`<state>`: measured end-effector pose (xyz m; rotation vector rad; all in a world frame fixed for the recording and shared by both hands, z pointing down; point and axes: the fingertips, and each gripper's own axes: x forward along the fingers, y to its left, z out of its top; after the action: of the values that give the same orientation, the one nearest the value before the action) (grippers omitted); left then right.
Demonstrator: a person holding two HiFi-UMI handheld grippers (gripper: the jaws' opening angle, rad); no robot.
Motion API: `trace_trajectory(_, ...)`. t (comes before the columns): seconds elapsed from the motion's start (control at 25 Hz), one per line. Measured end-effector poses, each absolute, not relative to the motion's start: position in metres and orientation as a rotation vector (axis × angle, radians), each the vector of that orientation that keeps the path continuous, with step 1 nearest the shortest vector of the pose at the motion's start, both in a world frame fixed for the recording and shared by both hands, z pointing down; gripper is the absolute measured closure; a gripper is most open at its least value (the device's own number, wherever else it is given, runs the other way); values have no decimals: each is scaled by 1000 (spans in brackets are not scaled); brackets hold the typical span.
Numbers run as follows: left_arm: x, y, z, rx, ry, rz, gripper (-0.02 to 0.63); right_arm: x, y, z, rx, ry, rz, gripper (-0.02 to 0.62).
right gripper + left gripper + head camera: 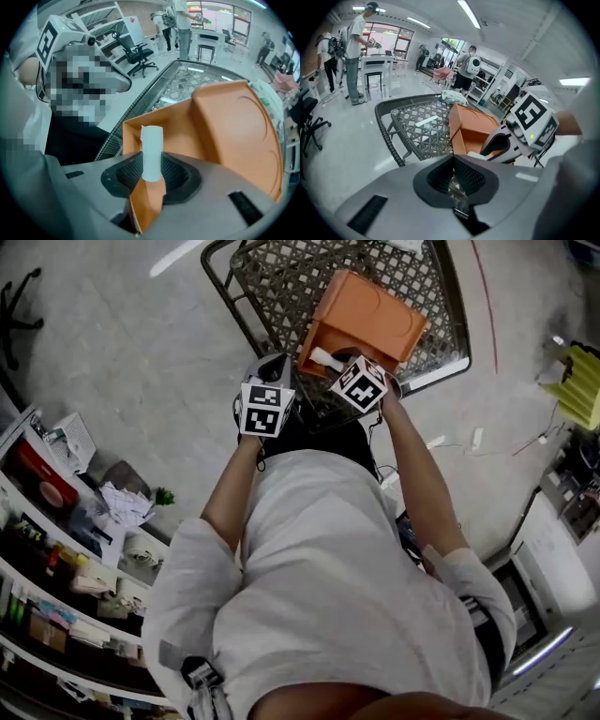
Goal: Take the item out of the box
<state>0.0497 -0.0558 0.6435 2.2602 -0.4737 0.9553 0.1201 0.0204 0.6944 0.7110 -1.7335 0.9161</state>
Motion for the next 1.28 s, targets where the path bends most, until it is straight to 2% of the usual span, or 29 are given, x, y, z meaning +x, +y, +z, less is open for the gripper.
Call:
trace_trajectory(0.88, 86, -71, 627, 2479, -215, 1142, 596, 166, 29, 633, 1689, -1631, 909, 486)
trace_trajectory(1.28, 94, -25, 576, 2684, -179, 1003, 596, 169, 75, 582, 2156, -1549, 819, 485)
